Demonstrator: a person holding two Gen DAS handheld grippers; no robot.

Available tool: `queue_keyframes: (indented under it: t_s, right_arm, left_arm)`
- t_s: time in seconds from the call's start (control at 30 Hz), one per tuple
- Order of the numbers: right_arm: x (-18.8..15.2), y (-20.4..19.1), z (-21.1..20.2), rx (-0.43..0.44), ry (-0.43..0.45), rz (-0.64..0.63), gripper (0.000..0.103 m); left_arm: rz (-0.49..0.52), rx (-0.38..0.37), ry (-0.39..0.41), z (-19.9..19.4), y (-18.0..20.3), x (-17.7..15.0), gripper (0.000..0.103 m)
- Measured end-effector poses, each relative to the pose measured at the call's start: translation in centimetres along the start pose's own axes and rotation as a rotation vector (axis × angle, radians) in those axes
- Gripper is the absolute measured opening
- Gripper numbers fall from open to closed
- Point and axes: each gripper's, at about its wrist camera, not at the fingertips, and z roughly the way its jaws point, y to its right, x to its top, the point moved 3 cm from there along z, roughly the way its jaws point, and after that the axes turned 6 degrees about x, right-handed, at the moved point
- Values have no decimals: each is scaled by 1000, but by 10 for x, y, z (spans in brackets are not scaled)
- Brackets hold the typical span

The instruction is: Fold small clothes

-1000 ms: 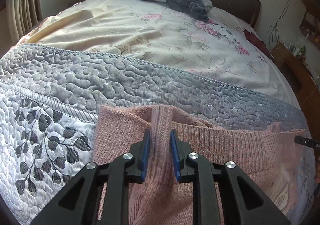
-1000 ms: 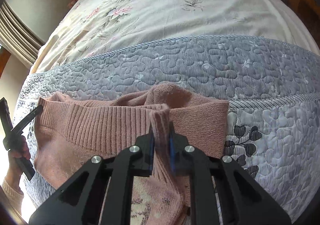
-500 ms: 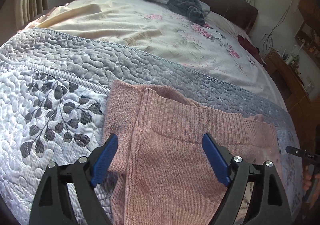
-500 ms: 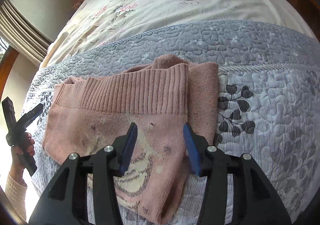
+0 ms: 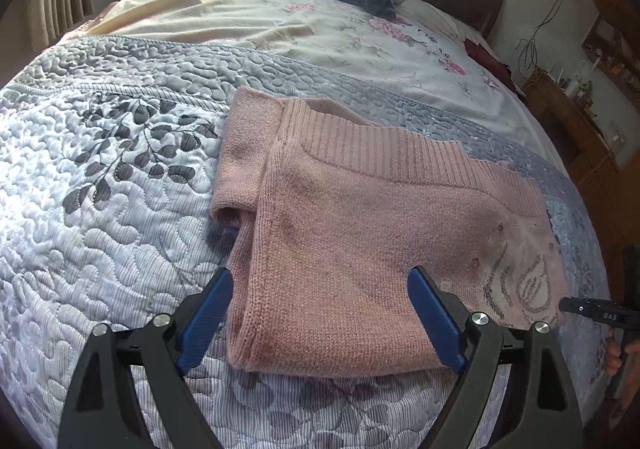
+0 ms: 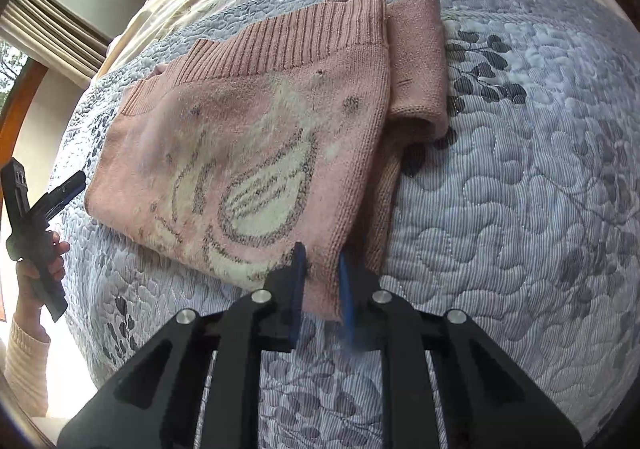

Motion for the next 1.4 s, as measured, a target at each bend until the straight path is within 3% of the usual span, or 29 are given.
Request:
queue_keyframes:
  t_s: [0.17,0.27,0.3,0.4,0.43,0.53,0.67,0.8,0.9,0.93,1.0,1.1,1.23,1.4]
  right_arm:
    - [-1,-2,4,-23,-3,-15,13]
    - [5,-2,-7,2,13,-9,19]
    - [9,0,-13,5,27,-7,27]
    - [26,10,-28,-22,82,26,62]
    - [33,15,-31,-19,98,42,68]
    - [53,33,-27,14,91,112,69]
    - [72,60,-9,-11,64,172,69]
    - [80,75,11,39,48,235,70]
    - [85,77,22,65,54,247,66]
    - [87,77,25,78,54,248,55]
    - [89,77,31,89,54,258,46]
    - [92,77,32,137,59,286,22]
    - [95,70,16,173,99,268,18]
    - [98,70,26,111,74,259,18]
  left_arm:
    - [-10,-10,-3,-4,1,-7,89]
    - [8,-5,2,-6,4,-5,89]
    - [16,-1,5,-6,5,-3,89]
    - [28,3,11,-4,8,5,89]
    - [27,3,12,-2,9,9,89]
    - [24,-8,10,5,15,19,89]
    - [41,-8,-8,22,25,29,89]
    - [66,5,-29,40,33,35,89]
    - [66,0,-43,49,35,36,89]
    - [65,-2,-45,51,36,36,89]
    - [62,-3,-47,53,36,36,89]
    - [53,-14,-41,53,36,36,89]
    - [47,-24,-40,53,34,36,89]
    - [48,-23,-44,54,32,36,89]
